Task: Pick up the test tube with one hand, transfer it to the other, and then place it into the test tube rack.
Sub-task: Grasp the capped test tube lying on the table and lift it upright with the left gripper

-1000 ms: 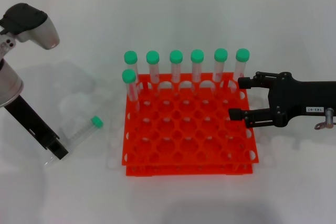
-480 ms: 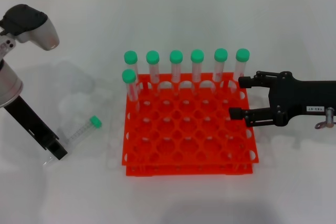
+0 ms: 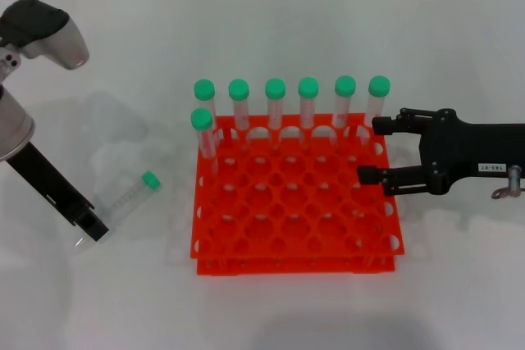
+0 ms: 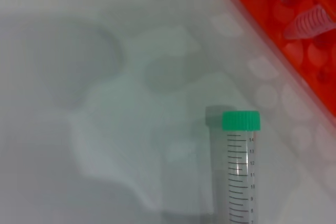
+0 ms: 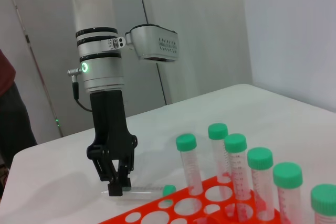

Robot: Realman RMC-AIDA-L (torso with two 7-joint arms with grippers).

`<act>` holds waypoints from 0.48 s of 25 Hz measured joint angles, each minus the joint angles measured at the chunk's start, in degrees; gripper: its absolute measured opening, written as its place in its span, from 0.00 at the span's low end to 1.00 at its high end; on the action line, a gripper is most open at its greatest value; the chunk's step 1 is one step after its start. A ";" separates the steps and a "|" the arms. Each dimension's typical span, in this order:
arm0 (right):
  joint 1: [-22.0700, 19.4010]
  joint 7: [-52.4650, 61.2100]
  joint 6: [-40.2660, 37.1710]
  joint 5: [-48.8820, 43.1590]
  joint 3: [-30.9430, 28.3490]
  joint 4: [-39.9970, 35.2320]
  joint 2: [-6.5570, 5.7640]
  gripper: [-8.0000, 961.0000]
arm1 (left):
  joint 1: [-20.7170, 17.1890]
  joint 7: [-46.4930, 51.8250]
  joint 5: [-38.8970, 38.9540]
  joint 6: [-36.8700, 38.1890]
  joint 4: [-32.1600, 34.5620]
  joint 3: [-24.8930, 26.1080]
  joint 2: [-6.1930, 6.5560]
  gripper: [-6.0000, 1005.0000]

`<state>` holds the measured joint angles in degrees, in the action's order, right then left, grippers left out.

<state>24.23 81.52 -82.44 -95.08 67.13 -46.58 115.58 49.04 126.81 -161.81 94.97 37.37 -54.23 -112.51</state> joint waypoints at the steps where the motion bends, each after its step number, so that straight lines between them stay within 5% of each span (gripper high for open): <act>1: -0.02 0.00 0.00 0.01 -0.03 0.00 0.00 0.89 | -0.03 -0.03 0.13 0.03 0.20 0.11 -0.04 0.20; 12: -0.19 -0.28 0.77 1.07 -0.16 -0.05 -0.11 0.89 | -4.82 -1.45 2.85 0.17 9.10 6.75 -0.13 0.20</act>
<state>24.04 81.24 -81.66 -94.02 66.97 -46.63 115.47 44.22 125.35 -158.97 95.14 46.46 -47.48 -112.63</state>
